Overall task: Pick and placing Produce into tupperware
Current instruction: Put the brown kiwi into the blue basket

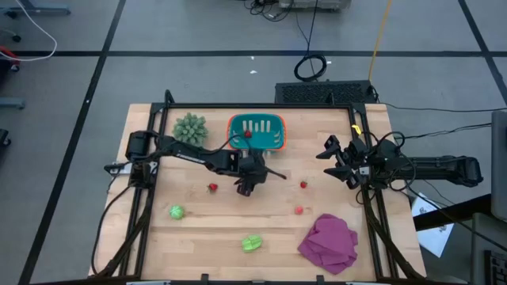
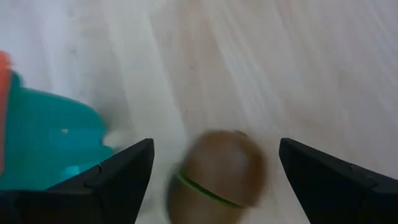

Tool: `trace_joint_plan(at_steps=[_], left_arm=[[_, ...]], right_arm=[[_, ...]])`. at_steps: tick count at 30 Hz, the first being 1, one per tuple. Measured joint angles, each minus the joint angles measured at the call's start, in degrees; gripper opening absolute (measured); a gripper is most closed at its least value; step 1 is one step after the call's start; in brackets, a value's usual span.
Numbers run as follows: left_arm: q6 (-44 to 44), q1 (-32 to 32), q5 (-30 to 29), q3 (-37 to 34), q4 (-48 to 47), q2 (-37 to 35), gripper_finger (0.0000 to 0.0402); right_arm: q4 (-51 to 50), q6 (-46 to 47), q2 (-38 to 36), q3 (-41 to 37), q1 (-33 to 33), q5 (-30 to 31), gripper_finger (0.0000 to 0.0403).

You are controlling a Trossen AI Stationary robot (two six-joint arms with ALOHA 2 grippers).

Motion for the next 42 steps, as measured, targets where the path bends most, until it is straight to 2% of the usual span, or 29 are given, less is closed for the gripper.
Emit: trace_joint_plan(at_steps=[15, 27, 42], left_arm=[[-0.6, 0.4, 1.6, 0.0, -6.4, -0.1, 0.0351], [-0.5, 0.4, 2.6, 0.0, -7.0, -0.1, 0.0351], [-5.6, 0.3, 2.8, 0.1, -7.4, 2.3, 0.0351]], right_arm=[[0.0, 0.0, 0.0, 0.0, 0.0, 0.0, 0.0242], [0.0, 0.4, 0.0, 0.0, 0.0, 0.0, 0.0242], [0.2, 0.5, 0.0, 0.0, 0.0, 0.0, 0.0242]])
